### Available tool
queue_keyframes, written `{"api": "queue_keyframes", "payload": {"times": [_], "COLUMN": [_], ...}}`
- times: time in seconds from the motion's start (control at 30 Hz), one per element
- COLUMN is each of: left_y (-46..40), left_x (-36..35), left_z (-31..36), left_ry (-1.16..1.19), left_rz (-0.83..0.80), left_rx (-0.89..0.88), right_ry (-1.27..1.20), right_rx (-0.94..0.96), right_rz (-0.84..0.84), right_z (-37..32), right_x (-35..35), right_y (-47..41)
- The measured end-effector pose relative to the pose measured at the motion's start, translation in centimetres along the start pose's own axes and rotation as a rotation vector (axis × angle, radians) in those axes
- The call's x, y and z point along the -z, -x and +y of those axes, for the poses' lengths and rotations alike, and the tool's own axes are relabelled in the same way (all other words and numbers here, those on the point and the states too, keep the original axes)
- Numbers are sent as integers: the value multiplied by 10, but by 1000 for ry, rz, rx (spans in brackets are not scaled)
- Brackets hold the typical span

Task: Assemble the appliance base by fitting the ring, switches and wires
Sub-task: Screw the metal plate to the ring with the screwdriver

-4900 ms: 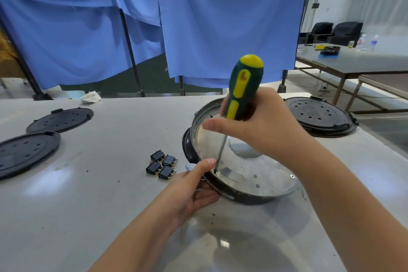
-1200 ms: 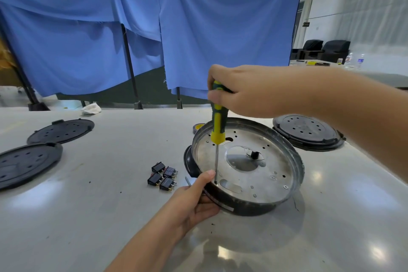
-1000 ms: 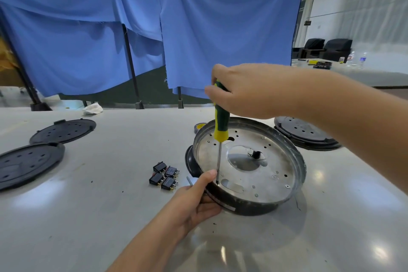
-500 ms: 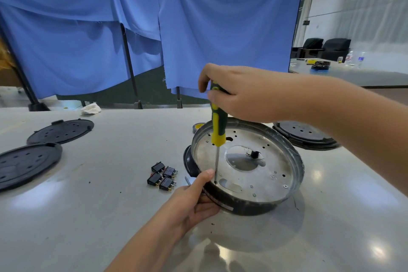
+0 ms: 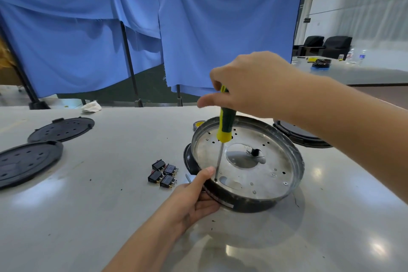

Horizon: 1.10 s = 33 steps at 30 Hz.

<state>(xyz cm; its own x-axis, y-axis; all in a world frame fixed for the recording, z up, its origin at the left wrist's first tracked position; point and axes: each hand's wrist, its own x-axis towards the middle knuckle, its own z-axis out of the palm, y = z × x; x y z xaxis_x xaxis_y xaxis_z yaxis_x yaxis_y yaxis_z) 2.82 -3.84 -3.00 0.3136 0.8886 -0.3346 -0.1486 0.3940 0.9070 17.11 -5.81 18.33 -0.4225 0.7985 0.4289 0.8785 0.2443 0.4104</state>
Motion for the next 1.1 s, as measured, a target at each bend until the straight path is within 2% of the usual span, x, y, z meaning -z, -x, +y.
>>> {"api": "queue_keyframes", "payload": {"times": [0.03,0.13,0.2,0.23,0.33,0.37,0.4,0.47,0.53,0.6,0.67,0.73,0.77,0.87,0.93,0.97,1.07,1.1], "left_y": [0,-2,-2,-2,-1,-1,-1,-2,-2,-2,-1,-1,-1,-1,-1,-1,0,0], "left_x": [0,0,0,0,0,0,0,0,0,0,1,0,0,0,0,0,-1,-1], "left_z": [0,0,0,0,0,0,0,0,0,0,0,1,1,1,1,1,0,0], "left_ry": [-2,-5,-3,-2,-4,-4,-4,-8,-10,-10,-8,-6,-8,-6,-4,-7,-21,-22], "left_rz": [3,3,-2,-4,-4,-4,-4,-7,-10,-8,-6,-4,-3,0,-1,-1,0,1], "left_rx": [0,1,2,2,2,2,0,-2,-1,0,-2,-4,-4,-2,-2,-4,-9,-9], "right_ry": [-14,-465,-546,-474,-41,-15,-93,-407,-557,-475,-155,-45,-138,-689,-796,-728,-162,-89], "right_rx": [-2,8,29,39,-1,-15,-11,5,29,33,11,-4,-1,17,39,38,-40,-52], "right_rz": [-22,-181,-168,-118,13,0,-31,-145,-175,-91,35,77,38,-175,-139,-80,72,76], "right_z": [1,1,0,-1,-1,0,1,2,2,0,-2,-2,-2,0,1,0,-1,-1], "right_x": [0,2,2,2,-2,-2,-3,-2,-1,0,-2,-3,-3,-3,-4,-6,-11,-12], "right_y": [1,4,4,3,2,2,2,3,4,3,3,3,3,3,2,2,3,3]}}
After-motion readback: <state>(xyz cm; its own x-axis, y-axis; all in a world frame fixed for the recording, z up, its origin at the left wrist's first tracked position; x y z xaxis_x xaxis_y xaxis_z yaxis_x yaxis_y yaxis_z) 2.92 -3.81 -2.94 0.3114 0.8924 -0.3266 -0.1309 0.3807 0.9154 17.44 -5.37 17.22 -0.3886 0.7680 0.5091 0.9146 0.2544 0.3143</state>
